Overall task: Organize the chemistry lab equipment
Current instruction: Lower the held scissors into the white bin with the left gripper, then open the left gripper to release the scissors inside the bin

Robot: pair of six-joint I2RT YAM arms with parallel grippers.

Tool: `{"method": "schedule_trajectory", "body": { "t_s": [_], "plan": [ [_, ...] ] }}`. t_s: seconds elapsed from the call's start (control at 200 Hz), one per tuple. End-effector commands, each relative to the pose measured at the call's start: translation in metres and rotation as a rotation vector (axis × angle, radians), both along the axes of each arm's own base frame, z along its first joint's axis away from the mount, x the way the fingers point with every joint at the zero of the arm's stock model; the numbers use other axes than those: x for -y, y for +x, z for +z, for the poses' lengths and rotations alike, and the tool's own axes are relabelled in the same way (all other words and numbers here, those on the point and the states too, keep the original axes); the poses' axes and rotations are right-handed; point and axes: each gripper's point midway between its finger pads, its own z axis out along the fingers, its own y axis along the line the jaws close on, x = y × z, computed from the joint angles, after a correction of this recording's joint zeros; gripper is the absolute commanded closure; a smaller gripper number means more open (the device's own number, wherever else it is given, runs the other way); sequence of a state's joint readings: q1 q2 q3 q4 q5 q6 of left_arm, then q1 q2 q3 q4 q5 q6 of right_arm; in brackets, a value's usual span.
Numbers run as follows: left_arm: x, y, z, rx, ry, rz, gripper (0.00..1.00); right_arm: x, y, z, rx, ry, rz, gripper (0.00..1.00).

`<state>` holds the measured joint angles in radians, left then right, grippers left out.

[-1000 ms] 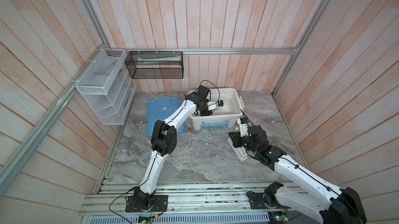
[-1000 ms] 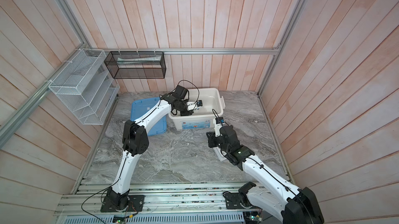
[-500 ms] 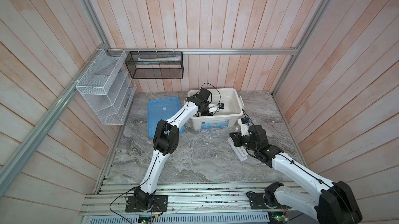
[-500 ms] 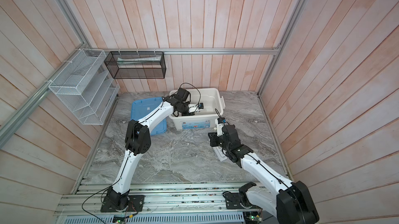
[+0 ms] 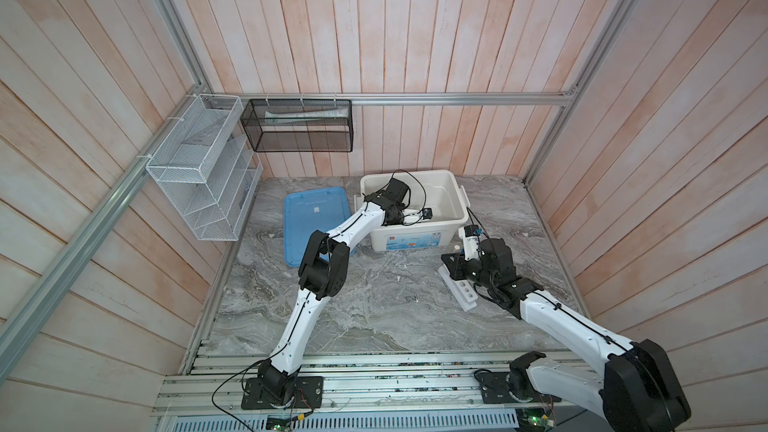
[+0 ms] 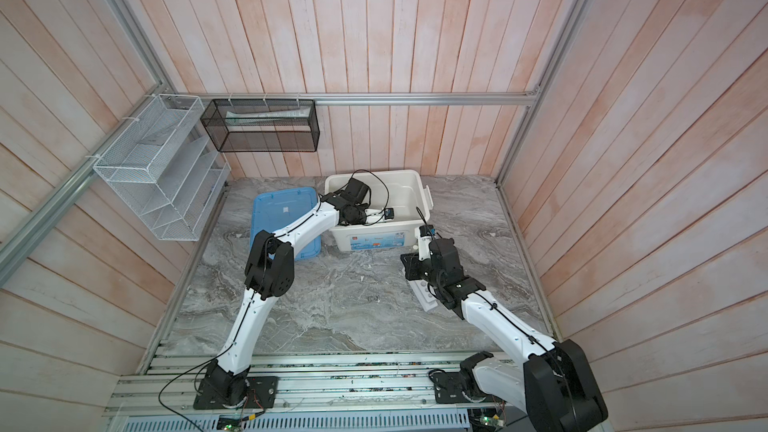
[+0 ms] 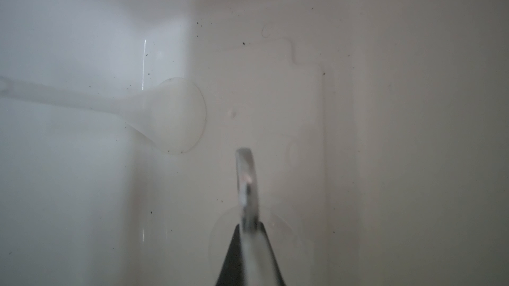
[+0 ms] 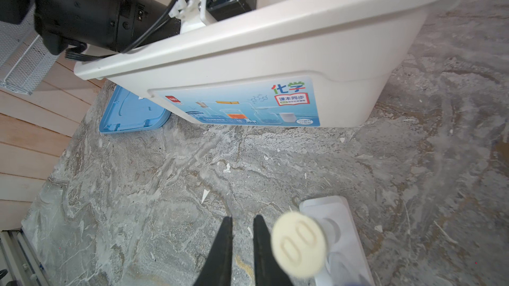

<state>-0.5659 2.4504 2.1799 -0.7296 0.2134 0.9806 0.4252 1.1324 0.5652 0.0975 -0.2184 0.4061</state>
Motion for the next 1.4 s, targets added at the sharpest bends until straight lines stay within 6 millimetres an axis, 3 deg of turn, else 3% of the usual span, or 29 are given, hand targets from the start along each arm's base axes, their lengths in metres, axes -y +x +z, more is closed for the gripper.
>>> {"method": "schedule_trajectory", "body": {
  "t_s": [0.0,0.135,0.335,0.505,0.72,1.07,1.395],
  "plan": [
    [0.004,0.005,-0.009,0.039,0.019,-0.004,0.99,-0.001,0.003,0.018,0.050,0.012,0.014,0.83],
    [0.001,0.005,-0.012,0.071,0.060,-0.016,0.94,0.000,0.003,0.021,0.056,0.013,0.010,0.82],
    [-0.001,0.009,-0.009,0.117,0.093,-0.014,0.93,0.001,0.001,0.023,0.060,0.020,0.004,0.82],
    [-0.006,0.005,-0.019,0.158,0.167,-0.035,0.93,0.002,0.001,0.027,0.072,0.013,0.002,0.82],
    [0.000,0.002,-0.020,0.159,0.154,-0.046,0.92,0.004,0.002,0.027,0.077,0.007,0.004,0.82],
    [0.005,0.004,-0.009,0.177,0.127,-0.053,0.65,0.002,0.006,0.024,0.072,0.008,0.012,0.82],
    [0.009,0.004,0.006,0.176,0.086,-0.053,0.56,0.000,0.009,0.022,0.063,0.015,0.016,0.82]
  ]
}}
